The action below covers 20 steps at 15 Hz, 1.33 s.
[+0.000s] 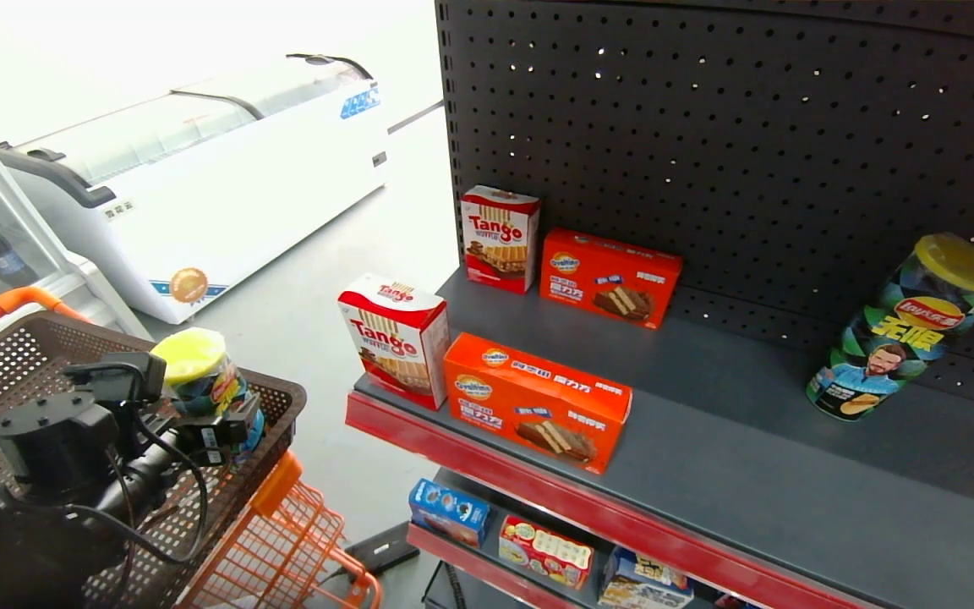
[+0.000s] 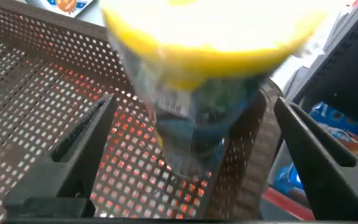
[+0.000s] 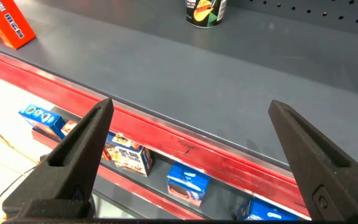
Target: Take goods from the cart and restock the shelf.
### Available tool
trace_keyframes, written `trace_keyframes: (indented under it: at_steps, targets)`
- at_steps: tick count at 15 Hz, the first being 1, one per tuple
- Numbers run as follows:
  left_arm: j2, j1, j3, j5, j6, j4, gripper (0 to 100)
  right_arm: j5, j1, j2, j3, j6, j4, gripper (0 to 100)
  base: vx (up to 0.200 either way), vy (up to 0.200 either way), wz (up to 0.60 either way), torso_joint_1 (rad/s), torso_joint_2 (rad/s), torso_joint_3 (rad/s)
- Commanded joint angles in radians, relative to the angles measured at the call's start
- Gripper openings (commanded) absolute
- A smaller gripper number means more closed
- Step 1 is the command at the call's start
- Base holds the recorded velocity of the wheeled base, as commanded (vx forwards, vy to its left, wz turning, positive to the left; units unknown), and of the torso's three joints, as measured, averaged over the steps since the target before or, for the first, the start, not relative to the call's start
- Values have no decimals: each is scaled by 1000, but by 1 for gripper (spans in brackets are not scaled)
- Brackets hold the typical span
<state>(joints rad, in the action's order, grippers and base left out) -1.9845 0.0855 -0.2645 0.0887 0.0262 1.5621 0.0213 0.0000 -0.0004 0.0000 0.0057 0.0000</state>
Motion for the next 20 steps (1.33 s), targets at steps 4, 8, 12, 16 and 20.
trace_keyframes:
  at_steps: [4,8,12,16,20]
  targets:
    - [-125,20,-119,-1,0,9,100,2,0,0,0,0,0,100,0,0,0,0,0,0]
    - [-140,26,-153,0,-2,9,0,0,0,0,0,0,0,100,0,0,0,0,0,0]
    - [-137,26,-154,0,0,9,0,0,0,0,0,0,0,100,0,0,0,0,0,0]
    - [-62,22,-156,-1,23,9,0,2,0,0,0,0,0,100,0,0,0,0,0,0]
    - [145,14,-159,-32,74,-57,0,0,2,0,0,0,0,100,0,0,0,0,0,0]
